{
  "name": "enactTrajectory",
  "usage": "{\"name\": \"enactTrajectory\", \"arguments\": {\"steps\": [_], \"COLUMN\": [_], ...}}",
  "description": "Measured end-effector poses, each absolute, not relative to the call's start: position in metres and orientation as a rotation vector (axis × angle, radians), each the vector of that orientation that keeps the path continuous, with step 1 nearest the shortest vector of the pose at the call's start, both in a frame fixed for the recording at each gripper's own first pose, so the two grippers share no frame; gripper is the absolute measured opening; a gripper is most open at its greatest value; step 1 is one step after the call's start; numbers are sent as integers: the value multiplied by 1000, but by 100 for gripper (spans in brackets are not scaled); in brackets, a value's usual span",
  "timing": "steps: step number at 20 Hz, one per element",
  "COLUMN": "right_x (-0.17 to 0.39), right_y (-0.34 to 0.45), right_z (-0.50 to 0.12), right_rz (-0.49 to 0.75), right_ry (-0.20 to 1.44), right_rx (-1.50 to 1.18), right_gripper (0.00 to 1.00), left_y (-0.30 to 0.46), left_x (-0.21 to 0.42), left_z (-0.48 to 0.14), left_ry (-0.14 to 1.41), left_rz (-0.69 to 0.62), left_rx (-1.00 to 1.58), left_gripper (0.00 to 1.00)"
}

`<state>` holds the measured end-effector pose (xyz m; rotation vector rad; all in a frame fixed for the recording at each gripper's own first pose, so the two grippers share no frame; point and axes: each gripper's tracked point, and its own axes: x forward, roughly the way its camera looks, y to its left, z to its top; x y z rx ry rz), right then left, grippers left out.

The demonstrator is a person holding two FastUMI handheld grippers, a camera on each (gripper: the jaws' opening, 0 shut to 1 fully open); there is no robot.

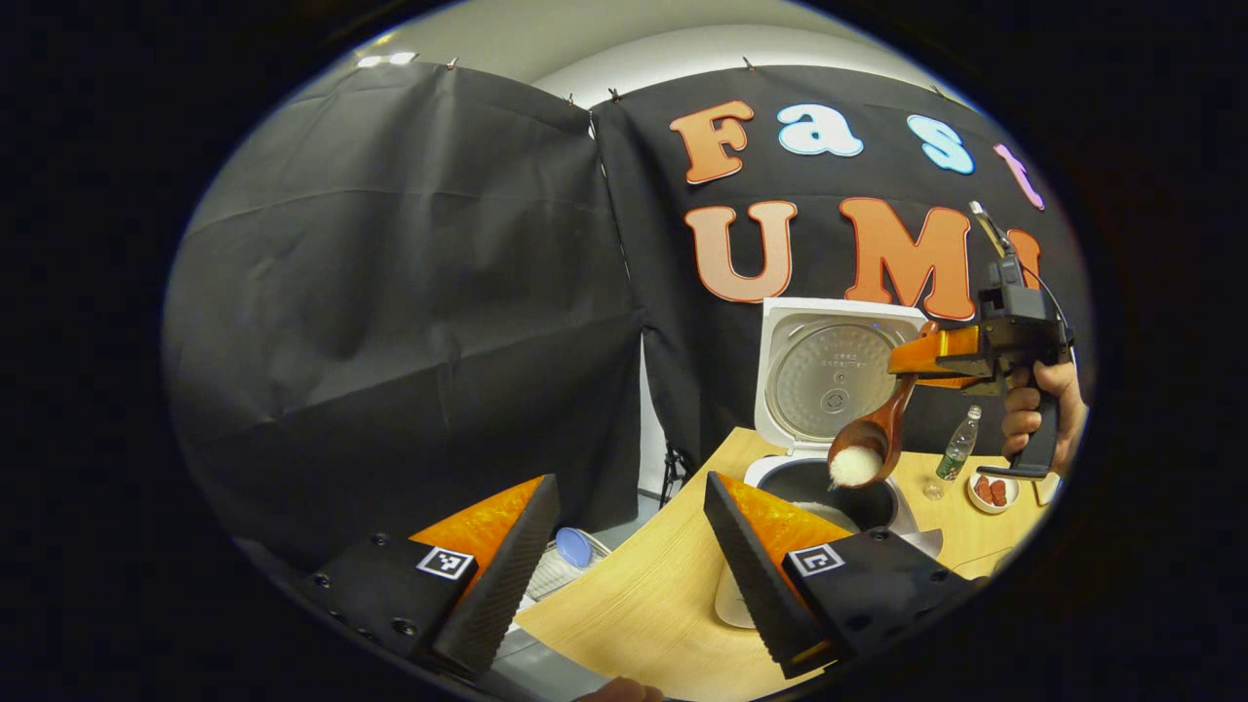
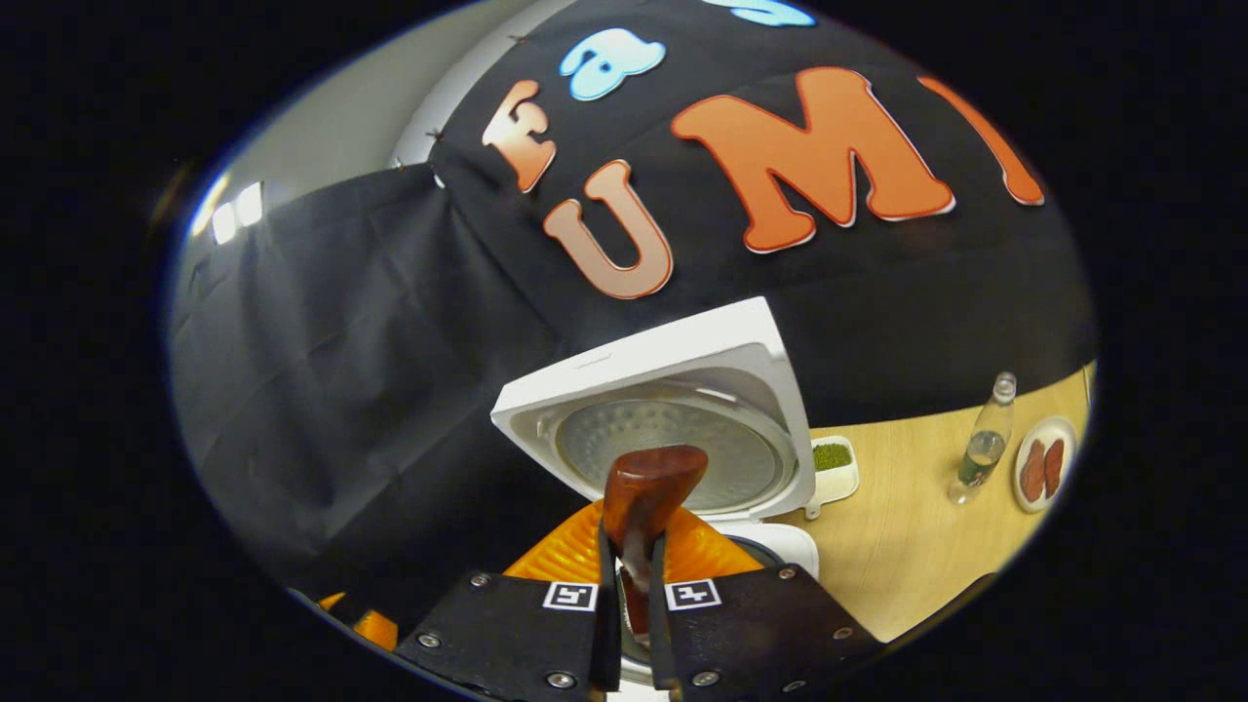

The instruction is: Close the left gripper, press the button to open the rice cooker; take a wooden spoon from the chopstick holder with the right hand, scoop a spoonful of rice and pour it into the rice cooker, then put the wooden spoon back into the chopstick holder.

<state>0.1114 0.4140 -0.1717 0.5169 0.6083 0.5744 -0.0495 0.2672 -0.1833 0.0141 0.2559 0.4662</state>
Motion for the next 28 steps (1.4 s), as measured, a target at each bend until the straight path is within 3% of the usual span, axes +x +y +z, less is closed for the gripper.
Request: {"name": "enactTrajectory", "arguments": {"steps": [2, 3, 12, 18, 21, 22, 24, 28], "right_x": [110, 111, 112, 98, 84, 83, 79, 77], "right_y": [422, 424, 428, 437, 435, 431, 419, 372], "right_z": [-171, -171, -133, -120, -109, -103, -91, -83], "right_rz": [600, 609, 688, 757, 785, 785, 780, 748], "right_ry": [581, 574, 374, 226, 198, 194, 211, 274], "right_rx": [400, 365, 99, -110, -90, -64, 19, 213], "right_gripper": [11, 11, 11, 11, 11, 11, 11, 11], "left_y": [269, 270, 273, 267, 256, 252, 242, 215], "left_x": [-48, -47, -49, -54, -62, -65, -70, -71], "left_z": [-188, -192, -197, -190, -185, -185, -181, -173], "left_ry": [257, 264, 283, 274, 264, 260, 255, 243], "left_rz": [456, 457, 493, 519, 518, 521, 520, 492], "left_rx": [10, 8, -14, 17, 23, 25, 25, 32], "left_gripper": [96, 100, 96, 100, 96, 100, 96, 100]}}
